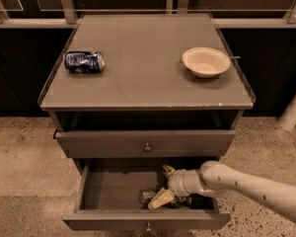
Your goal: Pick water bottle from middle drawer and place on counter
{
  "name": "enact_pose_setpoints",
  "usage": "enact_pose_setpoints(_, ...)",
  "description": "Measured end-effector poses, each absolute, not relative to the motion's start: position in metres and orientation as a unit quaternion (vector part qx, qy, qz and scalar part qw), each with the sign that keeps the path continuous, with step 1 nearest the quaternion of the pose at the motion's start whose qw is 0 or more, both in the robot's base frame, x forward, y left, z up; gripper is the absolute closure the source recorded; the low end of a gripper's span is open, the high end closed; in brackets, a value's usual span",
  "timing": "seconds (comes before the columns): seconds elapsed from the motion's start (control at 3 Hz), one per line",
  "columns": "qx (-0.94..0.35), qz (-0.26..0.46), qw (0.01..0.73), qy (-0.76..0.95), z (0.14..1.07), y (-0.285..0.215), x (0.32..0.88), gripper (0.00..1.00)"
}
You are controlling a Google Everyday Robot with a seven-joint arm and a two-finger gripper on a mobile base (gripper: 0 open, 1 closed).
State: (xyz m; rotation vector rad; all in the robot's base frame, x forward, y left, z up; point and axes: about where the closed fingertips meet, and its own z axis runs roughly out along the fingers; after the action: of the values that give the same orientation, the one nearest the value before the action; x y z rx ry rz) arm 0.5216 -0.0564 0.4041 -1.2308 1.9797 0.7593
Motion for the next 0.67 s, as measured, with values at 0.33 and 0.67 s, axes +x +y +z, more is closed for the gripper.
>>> enact_pose_setpoints(0.33,-0.481,0.294,0.336,0.754,0.3946,-0.0480,0.5272,0.00)
enact_pose_setpoints(0.67,-0.491,0.293,0.332,0.750,0.3869,-0.0425,0.5323,0.00)
